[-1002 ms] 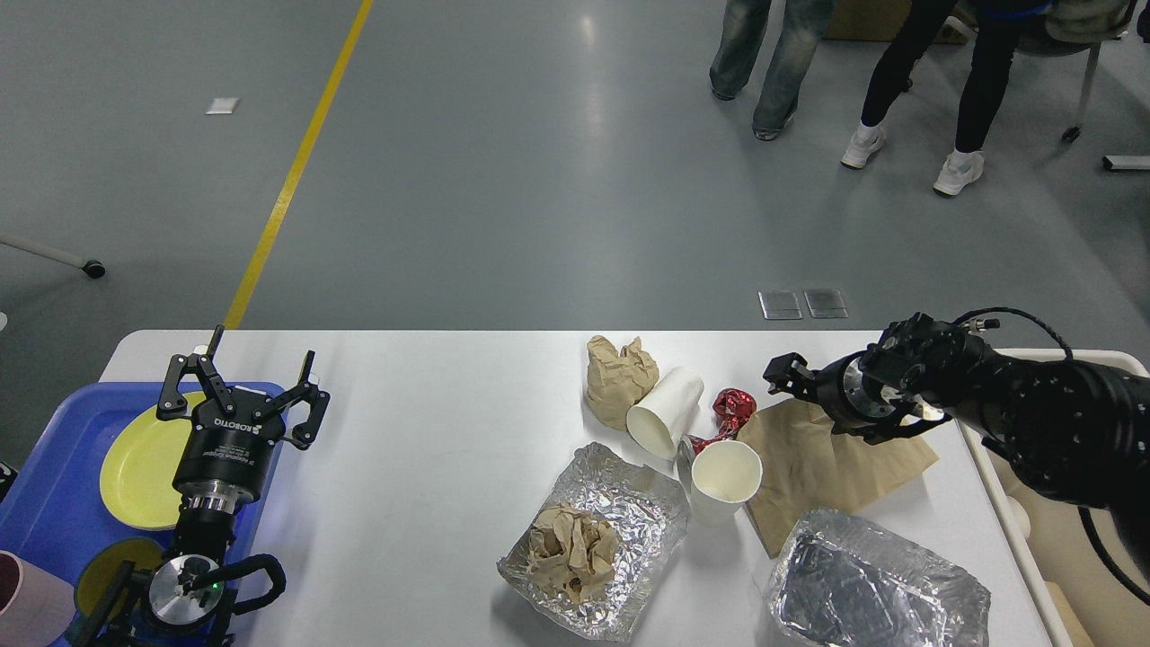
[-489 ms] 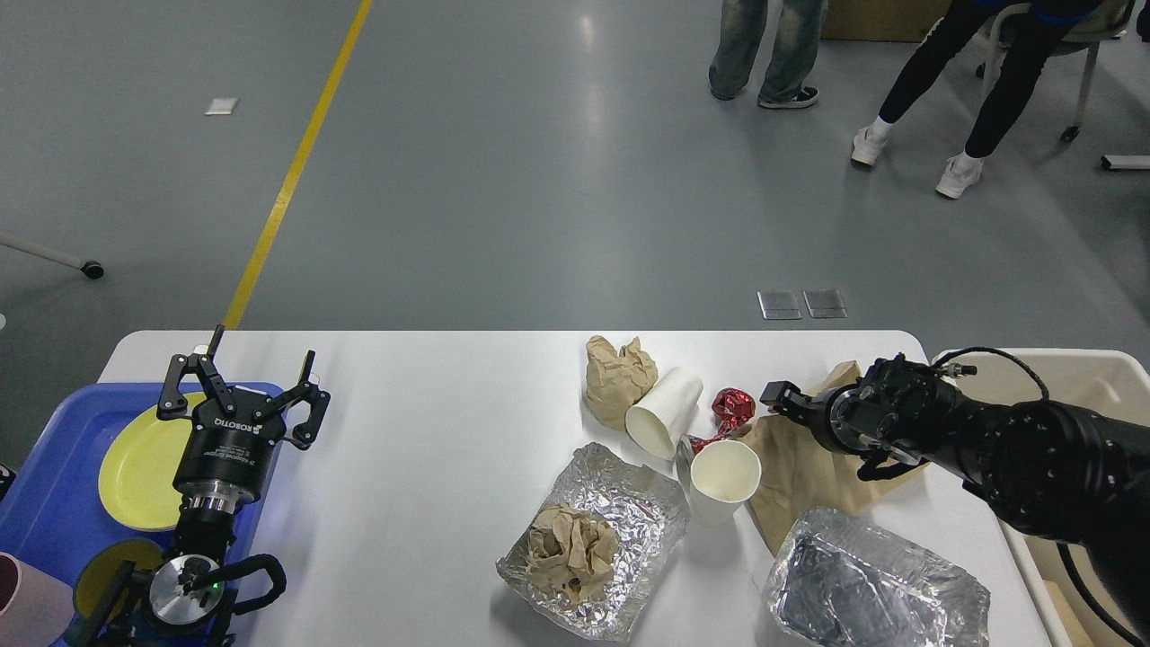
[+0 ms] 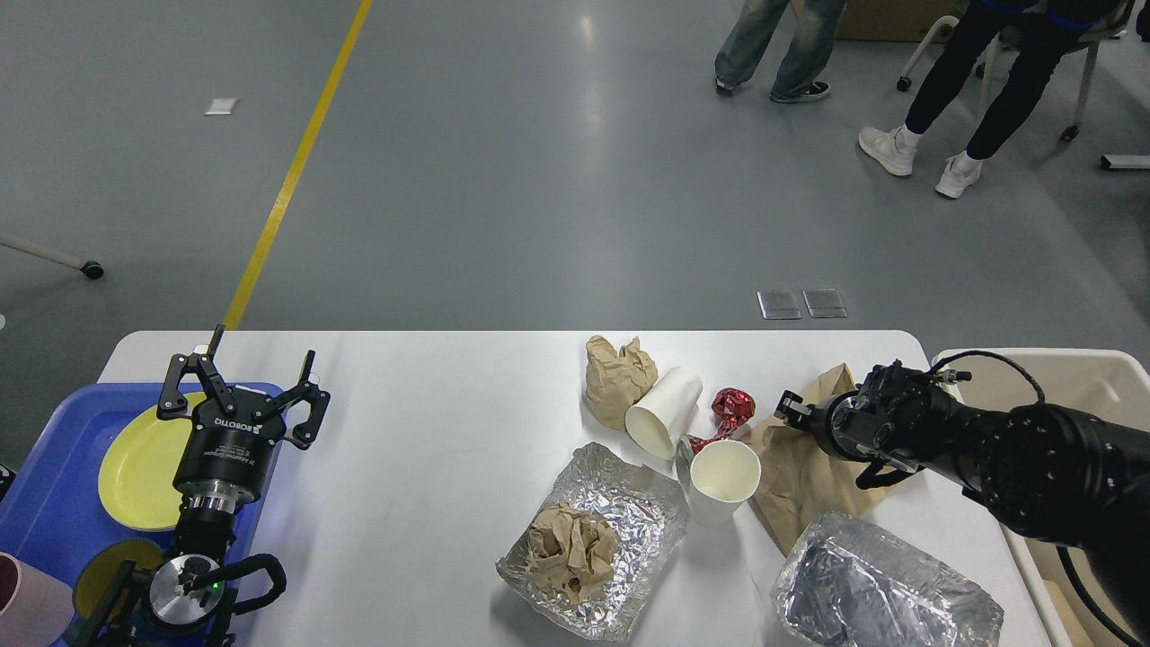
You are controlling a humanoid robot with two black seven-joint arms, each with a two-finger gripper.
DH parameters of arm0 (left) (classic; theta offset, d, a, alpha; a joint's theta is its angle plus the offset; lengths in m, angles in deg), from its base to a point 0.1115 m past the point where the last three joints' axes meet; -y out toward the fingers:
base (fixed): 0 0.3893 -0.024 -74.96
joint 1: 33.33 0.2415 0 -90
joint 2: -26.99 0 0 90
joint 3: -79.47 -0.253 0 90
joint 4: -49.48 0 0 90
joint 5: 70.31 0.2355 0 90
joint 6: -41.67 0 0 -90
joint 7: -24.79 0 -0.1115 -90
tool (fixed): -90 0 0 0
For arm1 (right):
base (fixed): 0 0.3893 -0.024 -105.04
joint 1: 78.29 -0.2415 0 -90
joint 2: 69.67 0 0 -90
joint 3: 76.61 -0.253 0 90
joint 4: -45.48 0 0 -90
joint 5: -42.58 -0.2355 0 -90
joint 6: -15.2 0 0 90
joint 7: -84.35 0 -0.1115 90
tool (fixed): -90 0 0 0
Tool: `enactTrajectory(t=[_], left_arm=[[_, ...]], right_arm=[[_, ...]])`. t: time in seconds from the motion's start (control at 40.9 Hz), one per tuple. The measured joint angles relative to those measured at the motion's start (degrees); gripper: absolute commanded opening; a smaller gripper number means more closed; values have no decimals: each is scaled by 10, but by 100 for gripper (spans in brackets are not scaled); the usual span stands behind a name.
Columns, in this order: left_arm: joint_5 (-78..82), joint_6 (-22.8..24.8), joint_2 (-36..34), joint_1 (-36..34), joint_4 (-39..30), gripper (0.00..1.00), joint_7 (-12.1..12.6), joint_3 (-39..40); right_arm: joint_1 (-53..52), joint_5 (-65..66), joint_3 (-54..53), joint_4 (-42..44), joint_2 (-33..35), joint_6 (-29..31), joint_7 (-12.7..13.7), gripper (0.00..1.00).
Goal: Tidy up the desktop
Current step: 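Grasp the brown paper bag with the right gripper, then lift the paper bag and carry it toward the bin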
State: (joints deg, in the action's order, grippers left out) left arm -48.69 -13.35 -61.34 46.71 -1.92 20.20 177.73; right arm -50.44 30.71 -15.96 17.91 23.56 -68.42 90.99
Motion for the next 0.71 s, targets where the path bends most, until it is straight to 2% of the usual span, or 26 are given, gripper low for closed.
enactTrajectory(t=[0.293, 0.709], left_arm=[[0, 0, 0, 0, 0, 96, 0, 0], [0, 0, 0, 0, 0, 96, 0, 0]], right_arm=[[0, -6, -18, 1, 3, -1, 15, 0], [-18, -10, -28, -2, 5, 3, 15, 0]])
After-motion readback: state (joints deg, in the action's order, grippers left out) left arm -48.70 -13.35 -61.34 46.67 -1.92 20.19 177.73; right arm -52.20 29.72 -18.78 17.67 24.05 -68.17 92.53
